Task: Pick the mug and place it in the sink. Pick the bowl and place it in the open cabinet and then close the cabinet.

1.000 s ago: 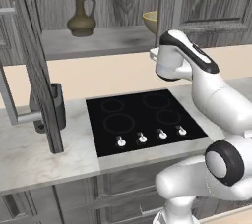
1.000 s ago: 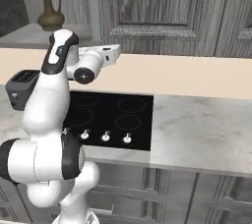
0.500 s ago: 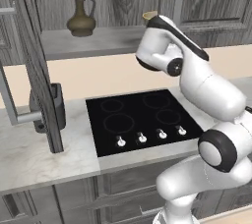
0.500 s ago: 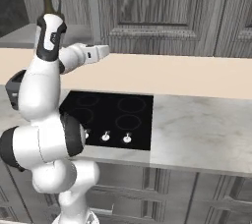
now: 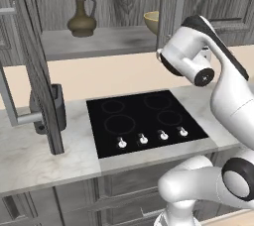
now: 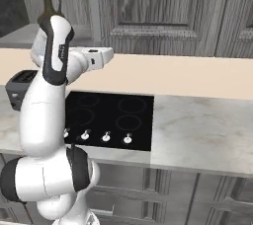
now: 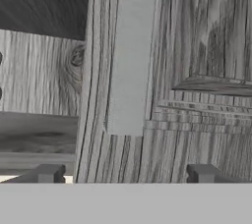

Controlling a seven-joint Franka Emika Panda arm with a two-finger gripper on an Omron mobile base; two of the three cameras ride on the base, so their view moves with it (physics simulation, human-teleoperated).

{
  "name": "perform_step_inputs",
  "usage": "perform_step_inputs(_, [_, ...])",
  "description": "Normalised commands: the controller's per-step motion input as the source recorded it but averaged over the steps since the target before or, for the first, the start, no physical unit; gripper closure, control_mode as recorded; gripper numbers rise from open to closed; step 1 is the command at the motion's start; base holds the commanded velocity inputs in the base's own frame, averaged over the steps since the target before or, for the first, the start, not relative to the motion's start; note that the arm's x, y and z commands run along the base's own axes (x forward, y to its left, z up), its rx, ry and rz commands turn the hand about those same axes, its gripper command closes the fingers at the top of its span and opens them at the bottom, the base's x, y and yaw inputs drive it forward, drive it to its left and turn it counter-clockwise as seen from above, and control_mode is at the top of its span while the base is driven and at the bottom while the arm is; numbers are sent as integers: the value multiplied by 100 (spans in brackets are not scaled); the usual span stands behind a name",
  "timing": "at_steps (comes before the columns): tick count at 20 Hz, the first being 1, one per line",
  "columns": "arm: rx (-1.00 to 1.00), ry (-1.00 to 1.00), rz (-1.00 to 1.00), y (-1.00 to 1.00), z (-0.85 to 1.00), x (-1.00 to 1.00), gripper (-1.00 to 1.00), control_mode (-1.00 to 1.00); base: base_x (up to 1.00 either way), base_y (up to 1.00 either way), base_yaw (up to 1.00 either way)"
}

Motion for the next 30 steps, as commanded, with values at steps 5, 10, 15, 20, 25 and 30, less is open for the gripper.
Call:
perform_step_inputs(5, [0, -15, 4, 0, 10, -64, -100, -100, 0, 0, 0])
perform_step_inputs(10, [0, -3, 9, 0, 14, -30, -100, -100, 0, 0, 0])
perform_step_inputs(15, [3, 6, 2, -16, 25, -49, -100, -100, 0, 0, 0])
perform_step_inputs(20, [2, 9, 0, -6, 52, -65, -100, -100, 0, 0, 0])
perform_step_inputs(25, [5, 0, 0, -2, 49, -66, -100, -100, 0, 0, 0])
perform_step_inputs(30, [13, -2, -2, -4, 28, -66, -100, -100, 0, 0, 0])
